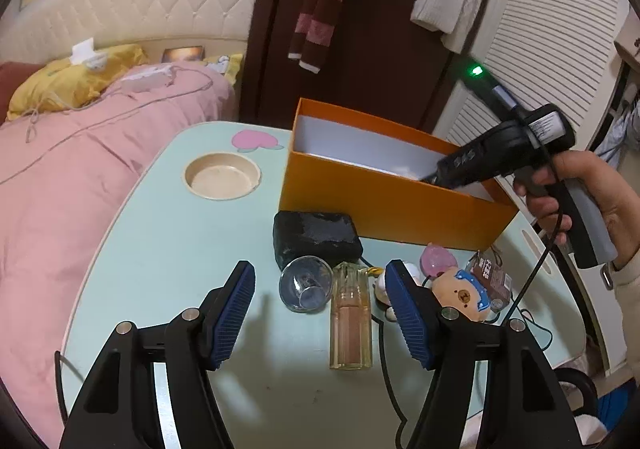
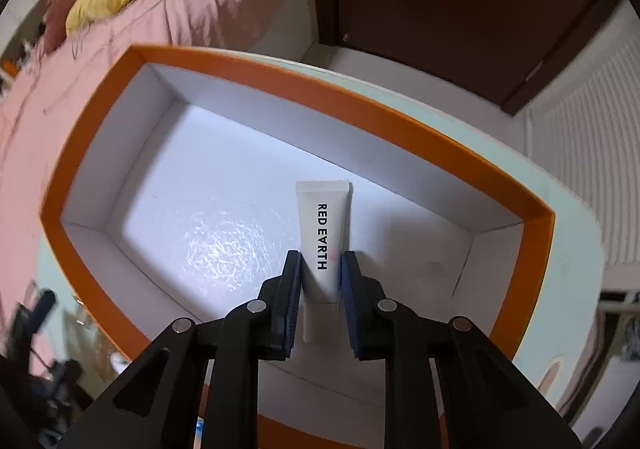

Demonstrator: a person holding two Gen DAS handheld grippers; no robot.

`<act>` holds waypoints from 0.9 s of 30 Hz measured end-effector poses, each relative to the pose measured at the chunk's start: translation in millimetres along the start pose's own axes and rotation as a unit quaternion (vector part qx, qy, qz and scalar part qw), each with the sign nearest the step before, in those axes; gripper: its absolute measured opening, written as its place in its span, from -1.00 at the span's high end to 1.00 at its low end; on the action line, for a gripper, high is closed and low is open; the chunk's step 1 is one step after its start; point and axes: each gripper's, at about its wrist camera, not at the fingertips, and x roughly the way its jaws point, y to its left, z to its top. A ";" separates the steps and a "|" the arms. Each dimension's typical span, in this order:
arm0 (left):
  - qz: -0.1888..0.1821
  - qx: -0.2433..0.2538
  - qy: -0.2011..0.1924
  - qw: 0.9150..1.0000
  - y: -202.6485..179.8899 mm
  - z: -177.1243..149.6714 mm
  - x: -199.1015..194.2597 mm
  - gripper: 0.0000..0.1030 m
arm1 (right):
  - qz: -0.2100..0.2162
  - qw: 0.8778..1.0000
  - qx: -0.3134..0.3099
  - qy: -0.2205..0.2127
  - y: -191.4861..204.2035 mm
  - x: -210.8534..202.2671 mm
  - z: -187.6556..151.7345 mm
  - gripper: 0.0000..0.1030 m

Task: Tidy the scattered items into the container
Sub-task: 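Stand the perfume bottle on the table with the left gripper, then grasp the RED EARTH tube in the box with the right gripper and lift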

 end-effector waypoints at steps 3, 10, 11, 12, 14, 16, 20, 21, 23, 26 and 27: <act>-0.002 -0.003 -0.007 1.000 2.0 1.4 -2.2 -0.30 | 0.013 0.998 0.011 -0.057 -2.9 -33.2 -7.3 0.59; -0.005 -0.040 -0.024 0.999 15.4 4.6 -8.0 -0.37 | 0.076 0.984 -0.001 -0.159 10.5 -122.3 -60.7 0.59; -0.005 -0.044 -0.028 0.999 17.6 5.4 -9.0 -0.38 | 0.088 0.982 -0.005 -0.164 14.1 -127.8 -73.2 0.59; -0.003 -0.047 -0.032 0.998 18.9 5.9 -10.1 -0.38 | 0.096 0.982 -0.008 -0.165 18.2 -128.6 -83.0 0.59; -0.002 -0.053 -0.039 0.998 22.3 7.1 -11.3 -0.38 | 0.102 0.981 -0.010 -0.163 24.2 -123.5 -102.3 0.59; -0.005 -0.062 -0.042 0.997 25.6 8.5 -11.8 -0.39 | 0.104 0.983 -0.006 -0.154 24.3 -111.1 -123.0 0.59; -0.016 -0.077 -0.047 0.996 28.4 12.8 -13.7 -0.40 | 0.119 0.984 0.018 -0.129 19.0 -75.6 -150.6 0.58; -0.018 -0.078 -0.049 0.996 28.2 14.0 -14.8 -0.40 | 0.126 0.984 0.028 -0.125 15.6 -65.7 -154.0 0.58; -0.020 -0.074 -0.055 0.996 25.9 16.8 -17.5 -0.40 | 0.140 0.982 0.038 -0.123 13.3 -51.5 -157.0 0.58; -0.032 -0.063 -0.054 0.996 15.3 27.0 -19.4 -0.43 | 0.146 0.980 0.036 -0.132 17.2 -40.2 -158.9 0.57; -0.035 -0.057 -0.054 0.996 10.2 31.5 -20.2 -0.43 | 0.140 0.980 0.034 -0.140 18.0 -39.9 -160.8 0.51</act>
